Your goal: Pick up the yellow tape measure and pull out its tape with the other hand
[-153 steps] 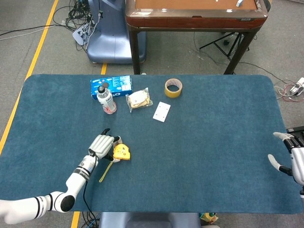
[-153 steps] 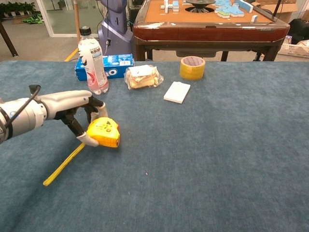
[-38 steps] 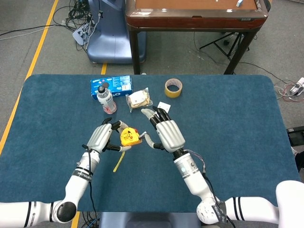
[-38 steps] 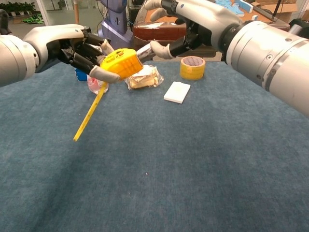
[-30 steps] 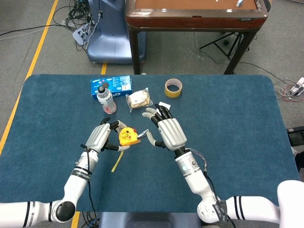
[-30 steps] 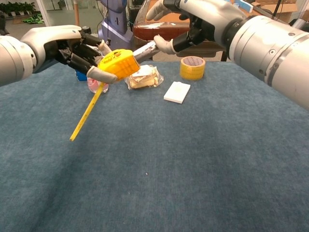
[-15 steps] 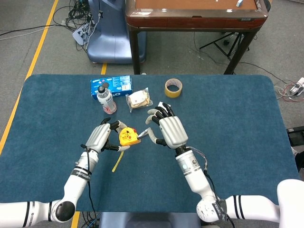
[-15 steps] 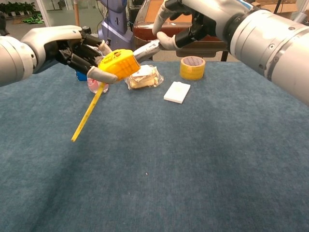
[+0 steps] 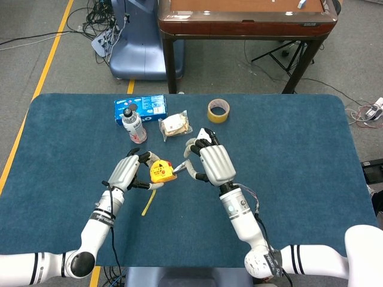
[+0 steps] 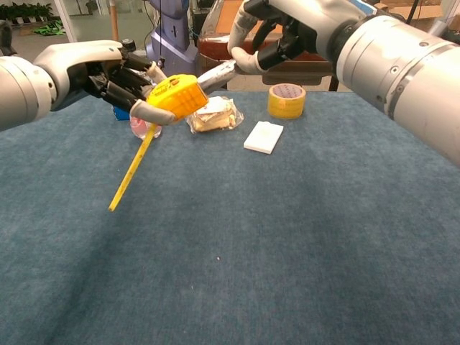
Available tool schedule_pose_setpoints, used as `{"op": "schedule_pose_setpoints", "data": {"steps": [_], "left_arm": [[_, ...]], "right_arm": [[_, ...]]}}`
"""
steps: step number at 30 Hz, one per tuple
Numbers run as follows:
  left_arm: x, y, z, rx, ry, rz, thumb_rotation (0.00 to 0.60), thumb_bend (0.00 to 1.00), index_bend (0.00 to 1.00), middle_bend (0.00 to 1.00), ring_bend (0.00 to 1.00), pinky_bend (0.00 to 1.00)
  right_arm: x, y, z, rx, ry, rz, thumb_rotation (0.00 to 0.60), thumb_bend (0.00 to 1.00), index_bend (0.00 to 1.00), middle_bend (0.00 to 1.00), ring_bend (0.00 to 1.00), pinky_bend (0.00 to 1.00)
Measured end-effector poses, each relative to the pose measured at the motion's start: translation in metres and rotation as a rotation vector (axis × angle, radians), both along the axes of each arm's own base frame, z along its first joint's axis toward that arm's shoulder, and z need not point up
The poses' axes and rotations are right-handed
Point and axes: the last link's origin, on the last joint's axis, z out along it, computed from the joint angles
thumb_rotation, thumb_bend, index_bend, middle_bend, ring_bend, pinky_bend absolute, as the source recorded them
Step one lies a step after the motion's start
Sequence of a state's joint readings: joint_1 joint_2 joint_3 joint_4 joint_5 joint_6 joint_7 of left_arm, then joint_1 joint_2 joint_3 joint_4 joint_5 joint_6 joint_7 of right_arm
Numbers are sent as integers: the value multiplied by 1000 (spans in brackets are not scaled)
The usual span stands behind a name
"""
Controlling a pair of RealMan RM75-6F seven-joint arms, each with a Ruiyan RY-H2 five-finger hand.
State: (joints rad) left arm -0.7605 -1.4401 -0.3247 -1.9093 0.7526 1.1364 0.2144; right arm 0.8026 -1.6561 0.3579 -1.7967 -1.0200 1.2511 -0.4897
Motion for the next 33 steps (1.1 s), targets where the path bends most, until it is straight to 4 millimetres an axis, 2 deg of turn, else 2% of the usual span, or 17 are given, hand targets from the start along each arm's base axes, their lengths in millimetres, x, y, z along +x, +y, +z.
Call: {"op": "schedule_pose_setpoints", "data": {"steps": [8, 22, 33], "left_arm": [[-1, 1, -1, -2, 0, 1, 600, 118, 537, 544, 375, 36], [-4, 2, -1, -2, -2, 8, 600, 118, 537, 544, 375, 36], [-3, 3, -2, -5, -5, 6, 600, 118, 537, 544, 375, 36]], "right_arm": [[-1, 3, 0, 4, -4, 9, 600, 531, 492, 489, 391, 2], [-1, 5, 2, 4, -29, 10, 600, 507, 492, 563, 471, 2], [-1, 5, 0, 17, -73, 10, 600, 611, 516, 573, 474, 2]]}}
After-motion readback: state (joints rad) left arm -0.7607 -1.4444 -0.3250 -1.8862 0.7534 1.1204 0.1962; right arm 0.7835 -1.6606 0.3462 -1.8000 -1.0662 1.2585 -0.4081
